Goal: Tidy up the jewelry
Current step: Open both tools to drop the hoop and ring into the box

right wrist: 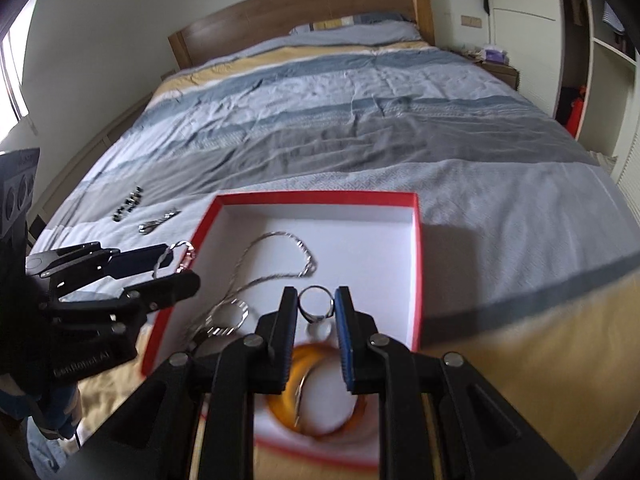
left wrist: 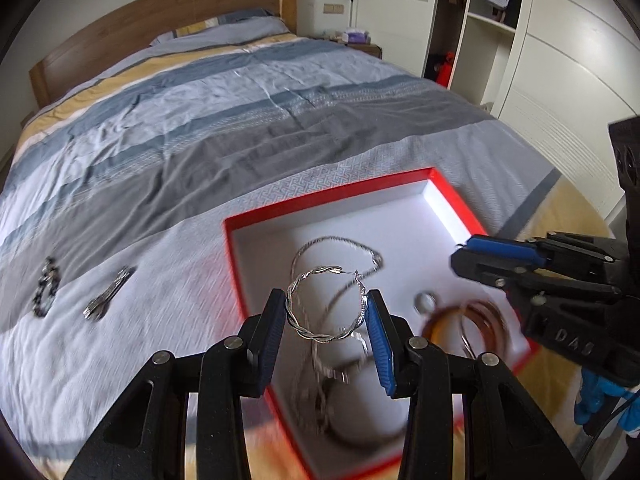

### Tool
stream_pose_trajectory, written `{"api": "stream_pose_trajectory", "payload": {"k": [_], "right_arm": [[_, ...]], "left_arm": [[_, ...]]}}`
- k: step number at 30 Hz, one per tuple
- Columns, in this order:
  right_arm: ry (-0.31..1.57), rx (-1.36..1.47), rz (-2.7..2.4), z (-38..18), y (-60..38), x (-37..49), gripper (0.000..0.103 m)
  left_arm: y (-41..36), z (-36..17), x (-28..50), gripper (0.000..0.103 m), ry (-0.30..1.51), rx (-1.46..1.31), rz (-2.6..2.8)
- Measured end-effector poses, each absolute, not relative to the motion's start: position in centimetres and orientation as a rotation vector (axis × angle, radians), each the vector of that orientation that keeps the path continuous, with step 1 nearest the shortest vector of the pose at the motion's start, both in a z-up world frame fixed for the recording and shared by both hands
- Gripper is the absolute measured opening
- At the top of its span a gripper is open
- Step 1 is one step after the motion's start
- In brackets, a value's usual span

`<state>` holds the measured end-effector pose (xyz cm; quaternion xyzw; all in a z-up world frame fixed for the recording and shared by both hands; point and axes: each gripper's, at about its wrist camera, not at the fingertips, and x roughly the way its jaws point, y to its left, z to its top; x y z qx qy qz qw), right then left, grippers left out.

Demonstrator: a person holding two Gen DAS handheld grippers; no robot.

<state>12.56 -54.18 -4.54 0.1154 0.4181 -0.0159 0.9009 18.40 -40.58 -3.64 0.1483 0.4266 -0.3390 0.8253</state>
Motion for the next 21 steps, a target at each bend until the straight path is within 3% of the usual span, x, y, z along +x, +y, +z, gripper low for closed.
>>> {"api": "stream_pose_trajectory", "payload": {"k": [11, 21], "right_arm": [[0.985, 0.116, -0.056, -8.8, -55.1, 17.4, 0.018], [1.027, -0.007, -0.058, -9.0, -53.9, 17.6, 0.019]], "left_arm": [[-42.6, -8.2, 21.7, 0.04, 0.937, 0.337, -0.704], [-42.9, -8.8, 21.7, 0.042, 0.946, 0.367, -0.679]]}}
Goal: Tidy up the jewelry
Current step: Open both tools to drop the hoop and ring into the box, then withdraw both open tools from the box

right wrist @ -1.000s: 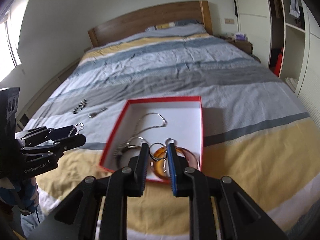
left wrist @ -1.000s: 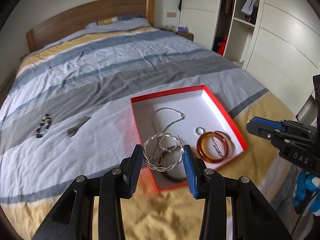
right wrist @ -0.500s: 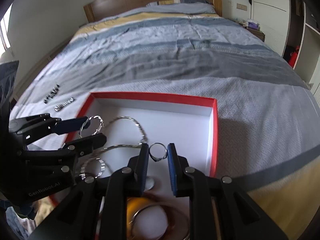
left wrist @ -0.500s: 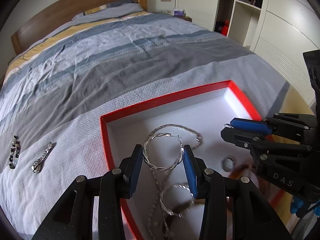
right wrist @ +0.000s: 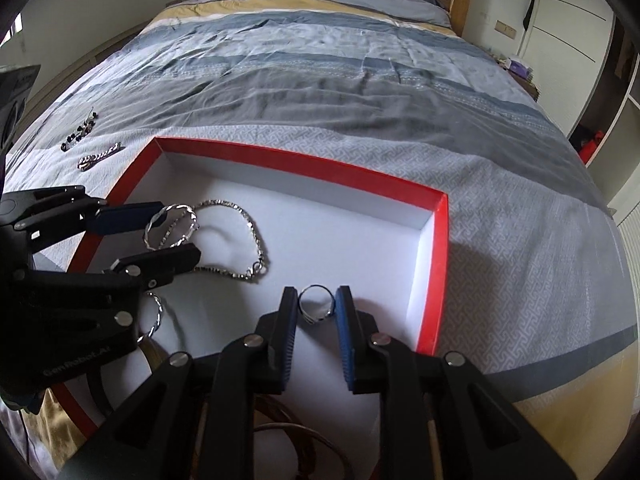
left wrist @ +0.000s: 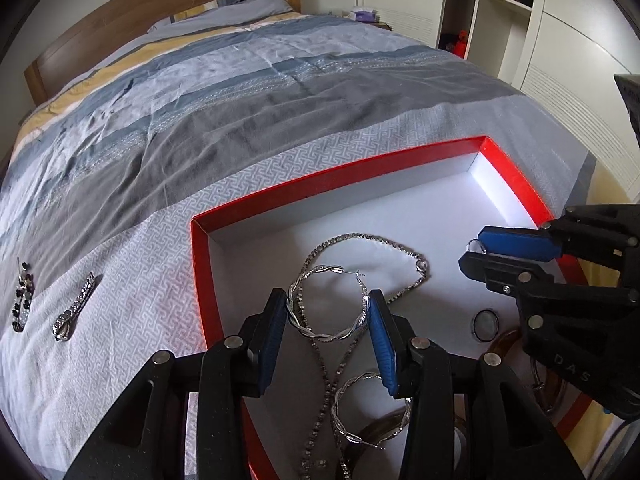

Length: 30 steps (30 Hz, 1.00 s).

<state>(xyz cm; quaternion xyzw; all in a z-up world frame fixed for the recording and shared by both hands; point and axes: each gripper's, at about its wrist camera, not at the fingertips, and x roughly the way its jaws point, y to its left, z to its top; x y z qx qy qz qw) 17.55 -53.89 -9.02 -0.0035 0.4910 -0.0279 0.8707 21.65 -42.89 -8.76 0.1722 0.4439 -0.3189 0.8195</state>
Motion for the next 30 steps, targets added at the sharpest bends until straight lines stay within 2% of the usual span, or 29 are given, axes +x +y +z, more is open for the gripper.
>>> {"api": "stream_pose_trajectory", "payload": {"k": [4, 8, 14, 24, 28, 30], "right_arm": [[1.037, 0.012, -0.063, -8.5, -53.9, 16.9, 0.019], [1.008, 0.019, -0.076, -6.7, -54.0, 15.4, 0.019], [0.974, 0.025, -0.096, -3.5, -53.6, 12.4, 0.019], [0.867, 0.076, -0.12, 3.0, -50.3, 6.2, 0.019], [0.801, 0.076, -0.117, 6.3, -47.7, 3.7, 0.026], [0.764, 0.068, -0.11, 8.2, -46.1, 2.3, 0.027]], "left_arm": [[-42.9, -8.7, 21.3, 0.044, 0.956, 0.373, -0.685], [-42.4, -7.7, 20.1, 0.06, 0.937, 0.383, -0.672], [-40.5, -4.5, 17.8, 0.063, 0.911, 0.377, -0.664], [-33.7, 4.5, 12.8, 0.066, 0.789, 0.296, -0.612], [-30.7, 7.9, 10.2, 0.067, 0.732, 0.251, -0.587], [-28.8, 9.3, 8.8, 0.071, 0.714, 0.226, -0.574]]}}
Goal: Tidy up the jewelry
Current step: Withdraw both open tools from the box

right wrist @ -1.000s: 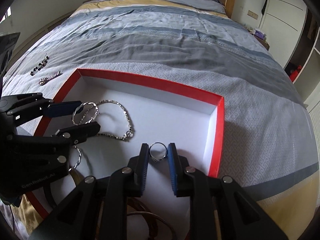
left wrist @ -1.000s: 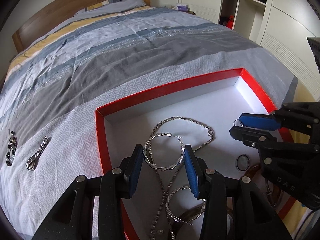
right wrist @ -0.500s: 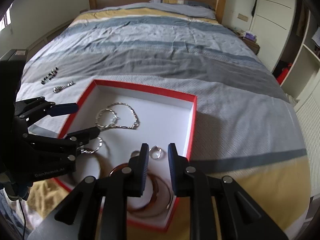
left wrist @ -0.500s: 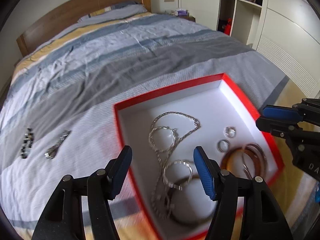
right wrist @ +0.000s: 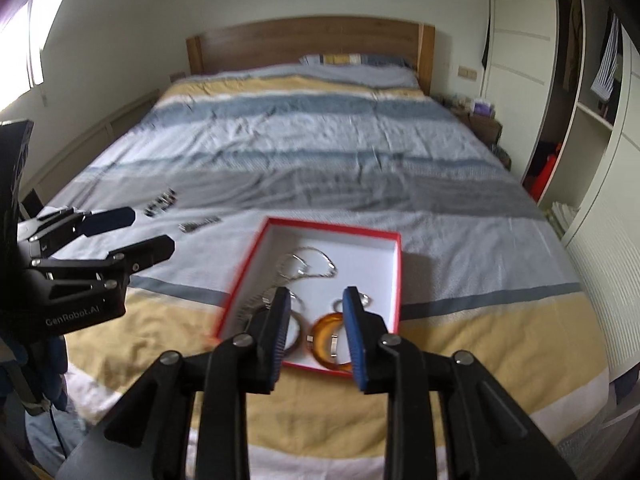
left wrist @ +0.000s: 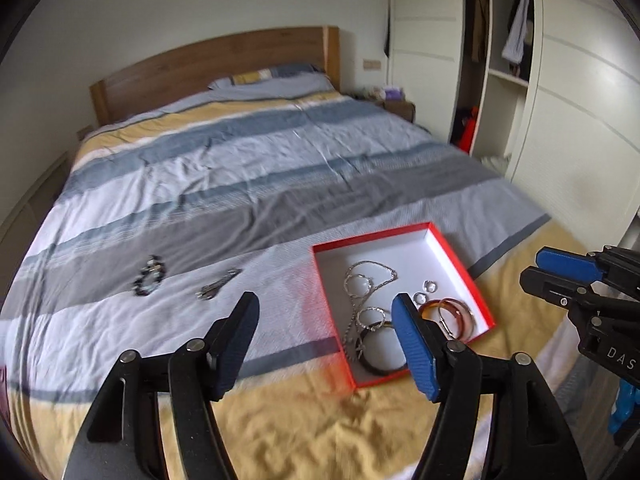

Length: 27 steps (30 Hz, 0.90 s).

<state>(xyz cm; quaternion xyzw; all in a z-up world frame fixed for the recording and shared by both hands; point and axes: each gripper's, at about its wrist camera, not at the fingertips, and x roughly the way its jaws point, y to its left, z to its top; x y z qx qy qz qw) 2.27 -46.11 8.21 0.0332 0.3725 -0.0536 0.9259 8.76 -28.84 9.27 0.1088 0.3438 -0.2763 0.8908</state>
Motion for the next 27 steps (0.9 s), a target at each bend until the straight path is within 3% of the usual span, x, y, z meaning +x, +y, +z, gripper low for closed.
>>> {"api": "stream_pose_trajectory", "payload": {"k": [3, 11, 22, 27], "right_arm": [[0.719, 0.054, -0.096, 10.5, -43.9, 0.3, 0.028], [0.627, 0.026, -0.06, 14.6, -38.4, -4.4, 0.033], [0.621, -0.027, 0.019, 15.0, -32.4, -5.3, 0.035], [0.644, -0.047, 0.041, 14.4, -31.1, -4.2, 0.035]], "left_arm": [[-25.9, 10.7, 6.3, 0.08, 0.682, 0.204, -0.535], [-17.2, 12.7, 1.7, 0.085, 0.625, 0.12, -0.434], [-4.5, 12.4, 0.3, 0.086, 0.607, 0.029, -0.248], [-1.3, 12.1, 1.3, 0.092, 0.614, 0.021, -0.19]]}}
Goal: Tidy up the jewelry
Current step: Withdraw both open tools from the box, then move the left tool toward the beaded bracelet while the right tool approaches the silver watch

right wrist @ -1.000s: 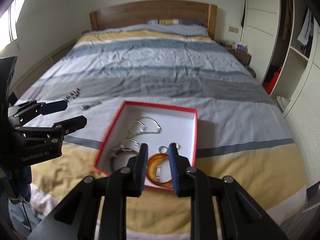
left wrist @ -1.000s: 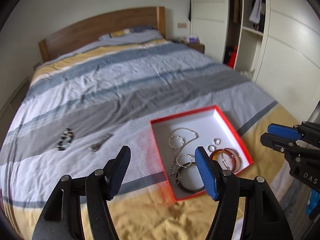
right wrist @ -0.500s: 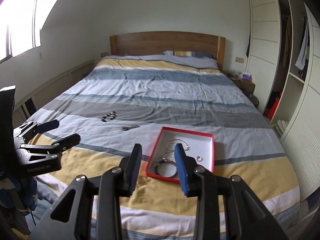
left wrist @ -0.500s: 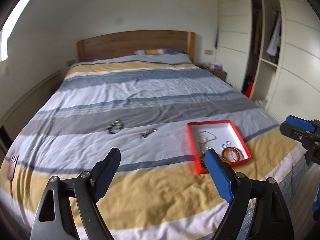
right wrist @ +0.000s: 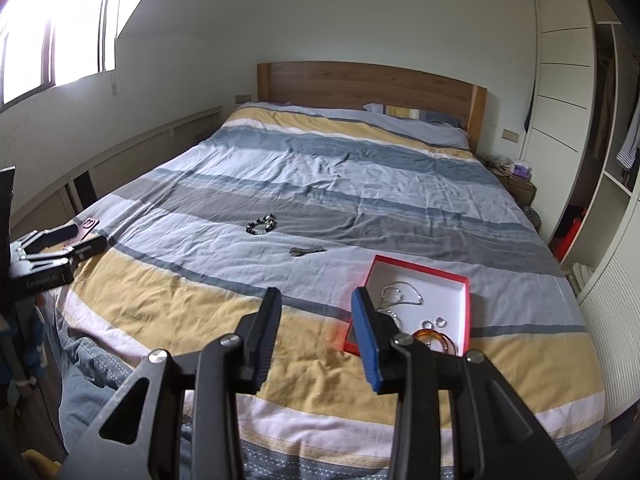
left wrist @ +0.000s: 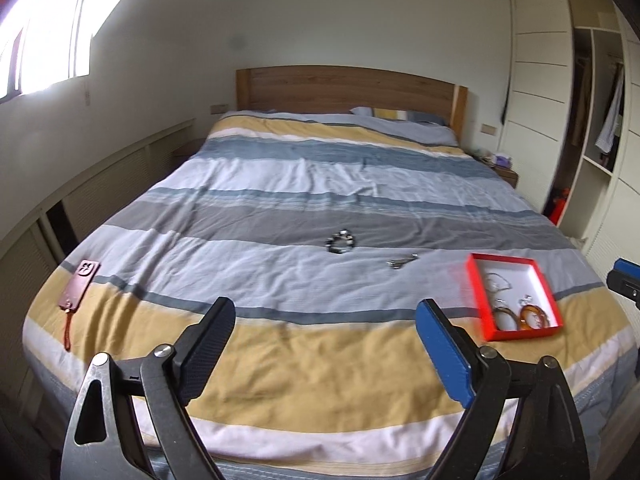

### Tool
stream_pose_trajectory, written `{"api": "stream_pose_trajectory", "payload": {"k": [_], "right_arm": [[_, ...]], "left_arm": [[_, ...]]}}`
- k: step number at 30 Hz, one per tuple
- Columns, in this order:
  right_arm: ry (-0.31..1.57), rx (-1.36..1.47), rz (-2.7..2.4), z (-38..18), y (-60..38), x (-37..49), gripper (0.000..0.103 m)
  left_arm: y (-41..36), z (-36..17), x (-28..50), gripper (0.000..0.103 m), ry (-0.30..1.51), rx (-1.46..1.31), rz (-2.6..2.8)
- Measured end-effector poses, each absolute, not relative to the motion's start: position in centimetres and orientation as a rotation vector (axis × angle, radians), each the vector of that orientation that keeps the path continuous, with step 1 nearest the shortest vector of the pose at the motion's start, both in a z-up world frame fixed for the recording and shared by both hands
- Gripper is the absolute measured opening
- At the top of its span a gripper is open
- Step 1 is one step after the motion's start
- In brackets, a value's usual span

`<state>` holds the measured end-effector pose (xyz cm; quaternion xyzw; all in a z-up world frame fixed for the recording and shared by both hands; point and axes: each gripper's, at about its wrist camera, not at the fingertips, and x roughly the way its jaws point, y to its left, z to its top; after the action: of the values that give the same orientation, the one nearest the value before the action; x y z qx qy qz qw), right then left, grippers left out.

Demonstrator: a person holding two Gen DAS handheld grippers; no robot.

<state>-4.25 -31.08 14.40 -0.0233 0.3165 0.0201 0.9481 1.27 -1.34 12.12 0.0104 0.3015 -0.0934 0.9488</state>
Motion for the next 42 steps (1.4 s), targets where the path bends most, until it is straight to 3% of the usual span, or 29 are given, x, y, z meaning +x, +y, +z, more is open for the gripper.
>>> {"api": "stream_pose_trajectory", "payload": {"k": [42], "right_arm": [[0.913, 0.057, 0.195, 0.3, -29.2, 15.9, 0.035]], "left_arm": [[-6.2, 3.5, 19.5, 0.094, 0.768, 0.082, -0.158]]}}
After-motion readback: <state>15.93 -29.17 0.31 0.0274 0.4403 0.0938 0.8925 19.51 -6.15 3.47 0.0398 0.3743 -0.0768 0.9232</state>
